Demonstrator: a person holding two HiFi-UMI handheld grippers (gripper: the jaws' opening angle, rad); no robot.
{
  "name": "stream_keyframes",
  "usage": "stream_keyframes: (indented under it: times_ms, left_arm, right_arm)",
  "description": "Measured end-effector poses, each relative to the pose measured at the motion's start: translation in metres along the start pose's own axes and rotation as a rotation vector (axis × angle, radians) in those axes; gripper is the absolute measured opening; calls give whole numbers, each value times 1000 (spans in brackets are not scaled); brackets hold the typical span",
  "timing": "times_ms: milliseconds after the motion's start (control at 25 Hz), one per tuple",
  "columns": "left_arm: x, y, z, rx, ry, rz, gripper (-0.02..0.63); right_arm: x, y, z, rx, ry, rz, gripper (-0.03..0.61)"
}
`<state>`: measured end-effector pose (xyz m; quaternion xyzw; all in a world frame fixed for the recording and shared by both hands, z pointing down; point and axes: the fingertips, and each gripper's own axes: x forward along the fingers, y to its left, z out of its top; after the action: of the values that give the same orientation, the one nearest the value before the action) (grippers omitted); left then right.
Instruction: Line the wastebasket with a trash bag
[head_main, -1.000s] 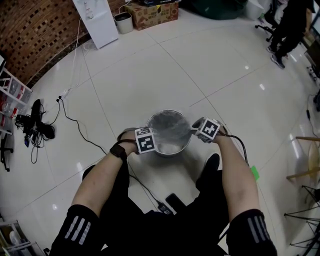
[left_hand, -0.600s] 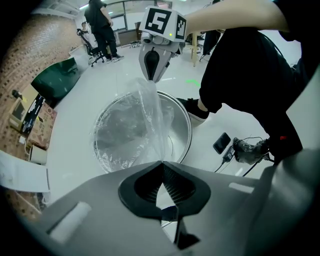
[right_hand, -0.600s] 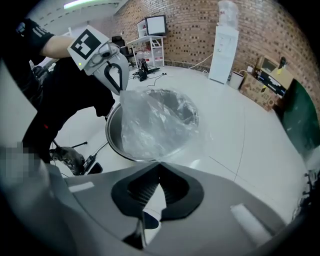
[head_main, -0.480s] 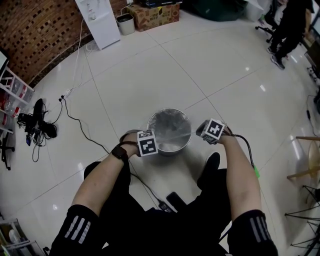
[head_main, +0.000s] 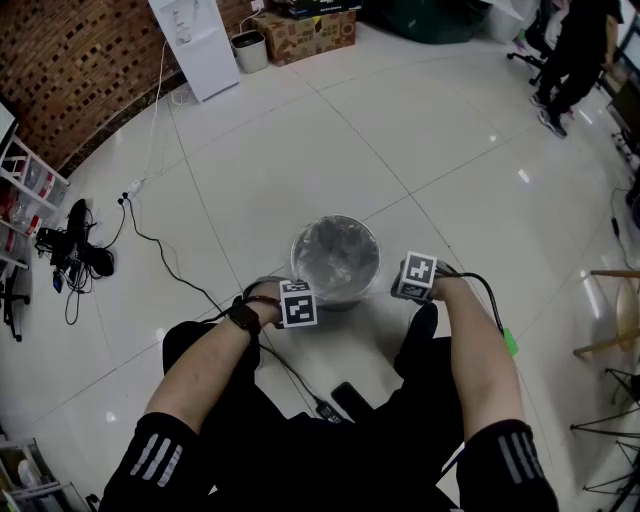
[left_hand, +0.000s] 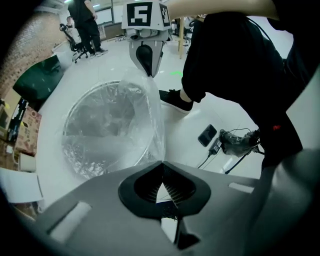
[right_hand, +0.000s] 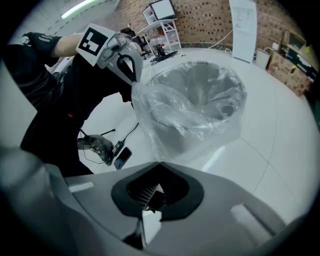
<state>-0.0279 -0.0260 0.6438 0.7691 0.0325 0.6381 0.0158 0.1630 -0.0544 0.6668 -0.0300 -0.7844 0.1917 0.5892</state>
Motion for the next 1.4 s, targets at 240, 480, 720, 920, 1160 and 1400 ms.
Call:
stream_keyframes:
  times_ms: [240,480,720,920,1160,1400]
  left_arm:
    - [25,-7,-15,-16,50,-44,-3]
    - [47,-7,-33,-60,84,-63,2]
    - [63,-2,-39,-100,85,-66,20]
    - [79,-3,-50,-108,116,-84,66]
    - [68,0,-47,-95,88,-72,124]
    - [33,-12,-49,-138,27,-144,161]
  right_arm:
    - [19,2,0,-30,52,13,6]
    - [37,5,4,19,20,63,6]
    - [63,12,-9,35,89,107,6]
    - [65,17,-1,73,80,142,6]
    - [55,5,-9,160,81,129,106]
    - [28,4,-1,182,-15,144,114]
